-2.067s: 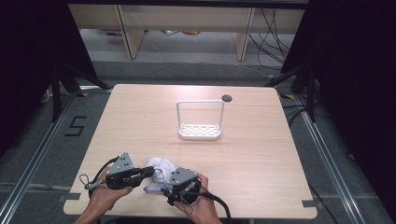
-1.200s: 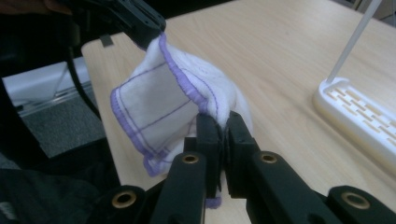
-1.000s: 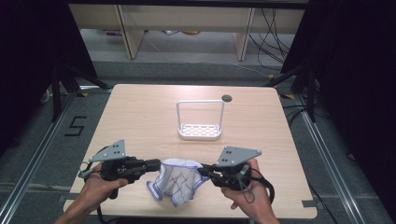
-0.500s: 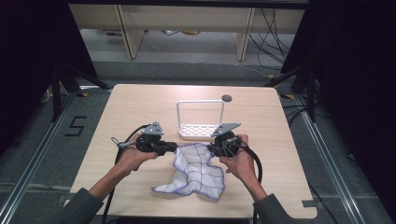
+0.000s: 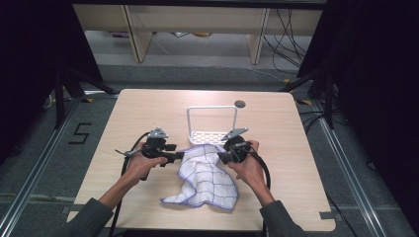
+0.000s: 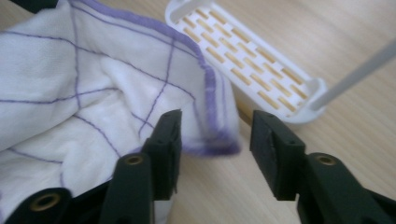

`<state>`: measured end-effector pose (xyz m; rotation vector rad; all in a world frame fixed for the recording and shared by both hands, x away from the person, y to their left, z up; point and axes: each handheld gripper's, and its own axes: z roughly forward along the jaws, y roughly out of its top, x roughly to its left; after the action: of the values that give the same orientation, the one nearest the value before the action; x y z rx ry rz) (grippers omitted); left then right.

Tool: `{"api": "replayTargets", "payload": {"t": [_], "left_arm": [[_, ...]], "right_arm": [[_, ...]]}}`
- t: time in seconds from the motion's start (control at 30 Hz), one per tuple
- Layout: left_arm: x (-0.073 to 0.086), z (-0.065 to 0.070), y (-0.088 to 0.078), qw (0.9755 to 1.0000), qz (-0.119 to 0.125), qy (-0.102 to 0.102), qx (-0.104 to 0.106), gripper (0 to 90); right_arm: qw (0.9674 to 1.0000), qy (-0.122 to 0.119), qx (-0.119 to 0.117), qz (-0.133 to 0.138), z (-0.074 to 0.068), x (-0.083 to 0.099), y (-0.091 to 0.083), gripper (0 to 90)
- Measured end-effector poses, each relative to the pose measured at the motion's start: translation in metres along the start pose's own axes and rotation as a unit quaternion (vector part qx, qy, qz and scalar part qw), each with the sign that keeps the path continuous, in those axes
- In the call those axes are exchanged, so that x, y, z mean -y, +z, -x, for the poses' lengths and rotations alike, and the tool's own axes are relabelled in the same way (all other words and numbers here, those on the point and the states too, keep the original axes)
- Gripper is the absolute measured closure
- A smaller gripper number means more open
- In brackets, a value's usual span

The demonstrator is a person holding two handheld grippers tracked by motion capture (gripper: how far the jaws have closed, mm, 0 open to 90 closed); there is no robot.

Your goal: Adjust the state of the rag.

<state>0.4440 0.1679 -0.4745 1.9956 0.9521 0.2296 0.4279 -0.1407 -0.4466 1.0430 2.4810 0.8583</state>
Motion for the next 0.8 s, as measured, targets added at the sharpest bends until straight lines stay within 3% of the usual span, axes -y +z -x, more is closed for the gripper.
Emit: {"api": "replayTargets", "payload": {"t": [0.03,0.07,0.1,0.13,0.23,0.3,0.5,0.53,0.63,0.73,0.8], "left_arm": [[0.001,-0.004,-0.008,0.9999,0.0,0.003,-0.011,43.1],[0.003,-0.005,-0.014,0.9998,0.007,-0.006,-0.017,41.9],[0.006,-0.007,-0.021,0.9998,0.005,-0.01,-0.017,40.6],[0.009,-0.006,-0.027,0.9996,0.013,-0.021,-0.013,39.5],[0.021,0.002,-0.045,0.9996,0.016,-0.025,0.001,36.1],[0.03,0.01,-0.056,0.9992,0.017,-0.032,0.017,33.7],[0.057,0.046,-0.07,0.998,0.019,-0.023,0.056,30.4],[0.061,0.051,-0.071,0.9979,0.013,-0.017,0.061,30.0],[0.071,0.065,-0.07,0.9982,0.0,0.001,0.06,28.0],[0.08,0.074,-0.068,0.9971,-0.01,-0.003,0.075,28.5],[0.085,0.081,-0.064,0.9964,-0.007,0.01,0.084,31.3]], "right_arm": [[0.9999,0.004,-0.002,0.01,0.001,0.003,-0.009,49.5],[0.9998,0.005,-0.005,0.018,0.002,0.006,-0.018,47.7],[0.9996,0.021,-0.009,0.019,0.001,0.011,-0.029,45.8],[0.9992,0.023,-0.009,0.031,0.002,0.016,-0.035,44.7],[0.9992,0.027,-0.009,0.029,0.0,0.036,-0.056,41.9],[0.9988,0.042,-0.011,0.024,-0.005,0.051,-0.063,40.7],[0.9976,0.056,-0.024,0.033,-0.028,0.092,-0.067,39.5],[0.9975,0.06,-0.028,0.025,-0.032,0.095,-0.069,39.5],[0.9987,0.043,-0.02,0.021,-0.041,0.103,-0.07,39.8],[0.9988,0.047,-0.016,0.009,-0.05,0.109,-0.069,39.8],[0.9992,0.038,-0.009,0.007,-0.052,0.113,-0.065,40.2]]}}
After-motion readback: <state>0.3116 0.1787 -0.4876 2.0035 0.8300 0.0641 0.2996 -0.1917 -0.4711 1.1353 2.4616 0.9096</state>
